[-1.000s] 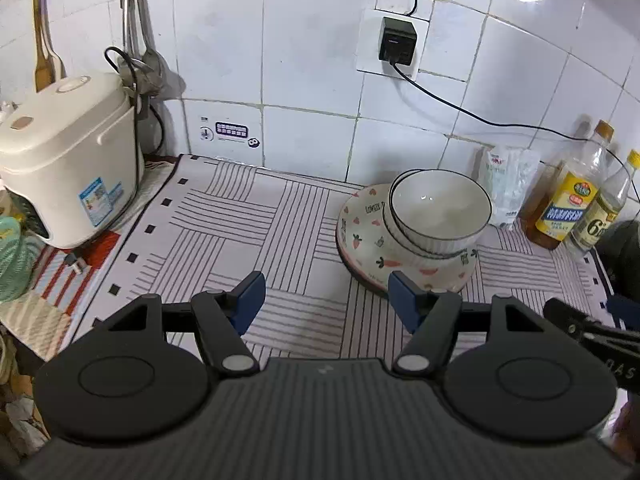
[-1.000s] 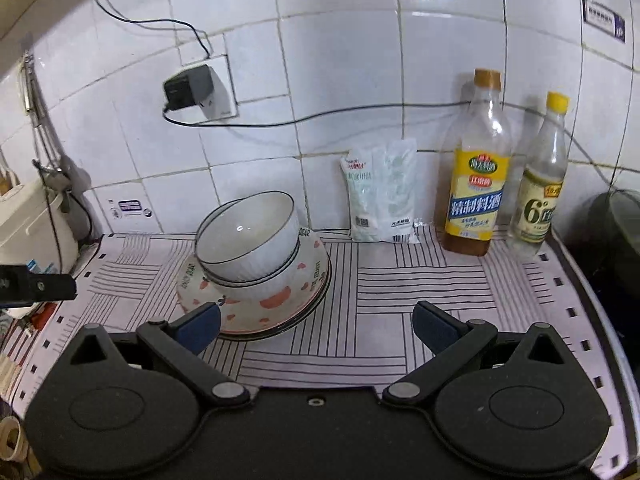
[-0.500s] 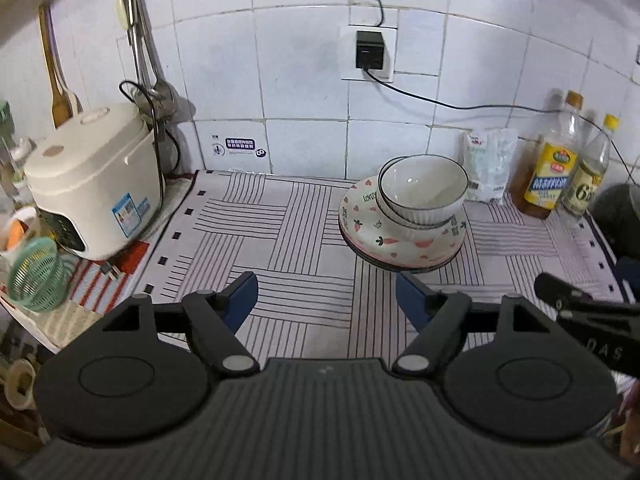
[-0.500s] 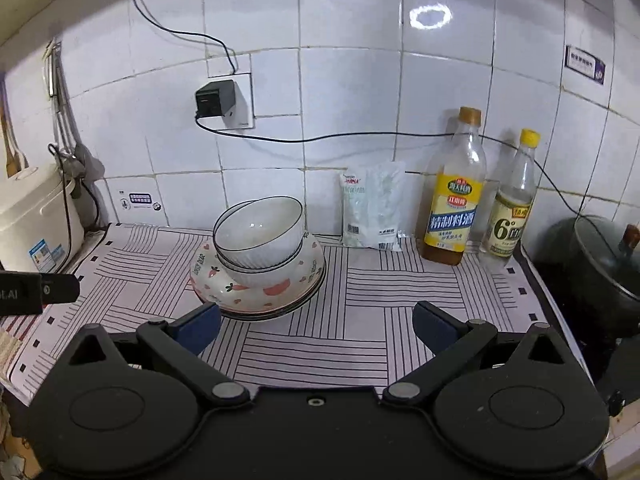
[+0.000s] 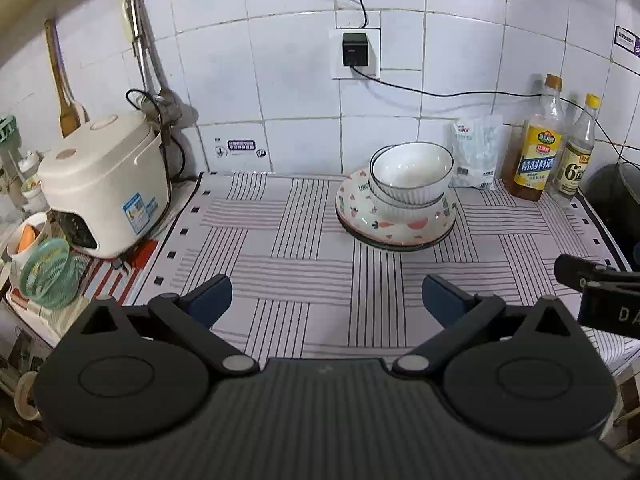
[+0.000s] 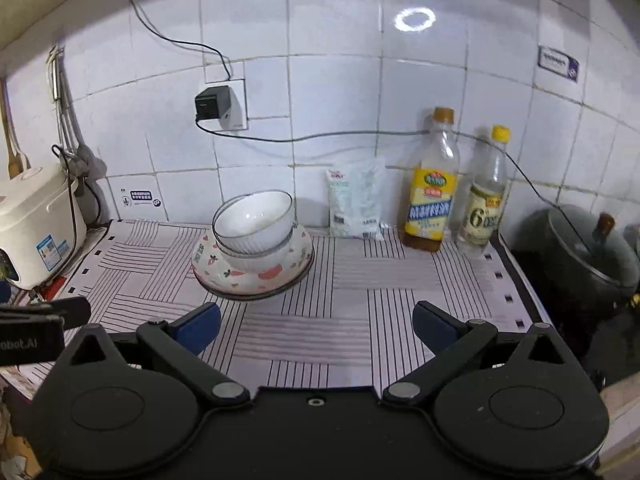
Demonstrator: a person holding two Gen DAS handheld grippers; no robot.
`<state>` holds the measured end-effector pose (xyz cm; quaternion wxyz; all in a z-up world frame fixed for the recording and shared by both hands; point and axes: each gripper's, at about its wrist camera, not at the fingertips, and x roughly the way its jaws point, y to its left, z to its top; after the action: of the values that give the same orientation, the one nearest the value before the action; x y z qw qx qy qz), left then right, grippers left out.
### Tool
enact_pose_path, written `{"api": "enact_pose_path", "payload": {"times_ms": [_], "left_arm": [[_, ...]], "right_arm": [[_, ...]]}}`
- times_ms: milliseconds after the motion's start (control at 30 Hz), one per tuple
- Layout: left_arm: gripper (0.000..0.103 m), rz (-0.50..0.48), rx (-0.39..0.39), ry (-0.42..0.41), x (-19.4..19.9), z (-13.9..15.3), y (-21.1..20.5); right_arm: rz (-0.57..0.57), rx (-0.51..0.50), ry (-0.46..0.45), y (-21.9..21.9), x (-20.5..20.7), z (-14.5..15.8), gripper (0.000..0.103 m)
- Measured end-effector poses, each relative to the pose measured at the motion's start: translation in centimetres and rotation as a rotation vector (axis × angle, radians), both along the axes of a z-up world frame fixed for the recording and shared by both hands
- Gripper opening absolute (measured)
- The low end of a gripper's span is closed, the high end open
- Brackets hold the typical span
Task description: Organize plates and bowls
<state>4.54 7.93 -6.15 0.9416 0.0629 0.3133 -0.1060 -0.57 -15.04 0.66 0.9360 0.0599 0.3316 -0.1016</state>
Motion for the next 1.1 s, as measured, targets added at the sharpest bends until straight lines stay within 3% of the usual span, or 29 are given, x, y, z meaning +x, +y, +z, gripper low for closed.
{"api": "enact_pose_path", "payload": {"times_ms": [233,433,1100], "left_arm": [[0.103,0.001,0.018,0.023,-0.9,-1.4,0.5],[0.103,0.012,0.06,-0.004,-1.9,-1.3,0.7],[0.103,0.015,0.067,-0.043,-2.9,-0.7,1.2]], "right_arm": [[-0.028,-0.038,0.024,0.7,-1.5,-0.2,0.103],[-0.022,-0.072,0.022,1.3,-2.7,-0.6,0.103],[-0.027,-0.033,0.005,1.5,-3.7,-1.0,0.103]]}}
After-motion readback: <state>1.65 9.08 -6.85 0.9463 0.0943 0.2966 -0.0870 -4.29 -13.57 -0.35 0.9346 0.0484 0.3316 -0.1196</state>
